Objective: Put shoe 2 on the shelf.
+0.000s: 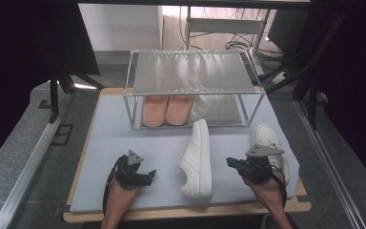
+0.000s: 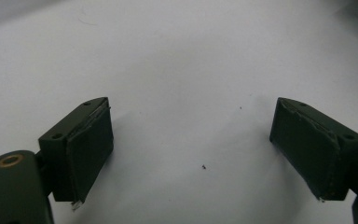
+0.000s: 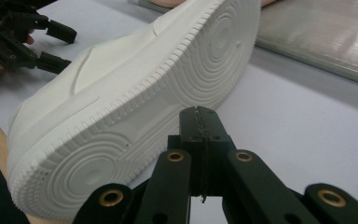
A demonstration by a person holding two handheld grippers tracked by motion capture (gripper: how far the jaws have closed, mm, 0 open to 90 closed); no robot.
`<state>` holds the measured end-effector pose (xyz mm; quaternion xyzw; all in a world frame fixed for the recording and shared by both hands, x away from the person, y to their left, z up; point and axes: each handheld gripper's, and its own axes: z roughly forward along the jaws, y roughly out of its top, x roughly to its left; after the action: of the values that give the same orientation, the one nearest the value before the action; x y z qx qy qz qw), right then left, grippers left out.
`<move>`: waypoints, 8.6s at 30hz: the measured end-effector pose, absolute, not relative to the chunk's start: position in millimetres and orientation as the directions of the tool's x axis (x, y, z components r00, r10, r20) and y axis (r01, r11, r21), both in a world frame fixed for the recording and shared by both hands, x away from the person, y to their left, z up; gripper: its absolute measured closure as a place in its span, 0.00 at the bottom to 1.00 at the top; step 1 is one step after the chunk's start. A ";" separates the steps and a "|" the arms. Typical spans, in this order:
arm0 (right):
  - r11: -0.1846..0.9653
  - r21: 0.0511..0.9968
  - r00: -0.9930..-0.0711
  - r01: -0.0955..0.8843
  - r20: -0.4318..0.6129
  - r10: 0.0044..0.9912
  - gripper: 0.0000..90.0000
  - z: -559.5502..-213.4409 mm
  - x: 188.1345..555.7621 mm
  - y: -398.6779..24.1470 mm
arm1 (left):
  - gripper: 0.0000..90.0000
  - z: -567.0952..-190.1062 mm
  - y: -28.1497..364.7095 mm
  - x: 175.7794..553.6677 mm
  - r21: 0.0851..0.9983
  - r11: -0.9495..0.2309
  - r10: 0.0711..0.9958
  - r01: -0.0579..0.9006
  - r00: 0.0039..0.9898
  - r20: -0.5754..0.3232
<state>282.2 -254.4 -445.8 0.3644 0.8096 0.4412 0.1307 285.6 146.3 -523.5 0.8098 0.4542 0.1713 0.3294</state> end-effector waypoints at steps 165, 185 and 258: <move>0.317 0.746 -0.603 0.585 0.139 0.786 1.00 -506.8 356.4 -199.8 | 0.15 -523.6 146.4 285.6 0.689 -0.371 0.848 0.623 0.529 -0.022; 0.410 0.746 -0.704 0.525 0.110 0.702 0.96 -495.6 361.6 -184.8 | 0.15 -523.6 146.3 285.4 0.689 -0.372 0.848 0.621 0.530 -0.019; 0.332 0.551 -0.609 0.766 0.457 0.648 0.91 -459.7 330.2 -208.0 | 0.15 -523.6 146.3 285.4 0.690 -0.372 0.848 0.621 0.530 -0.020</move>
<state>330.2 -208.0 -459.7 0.4351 0.8124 0.3804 -0.0773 285.4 146.3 -523.6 0.8102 0.4534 0.1720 0.3294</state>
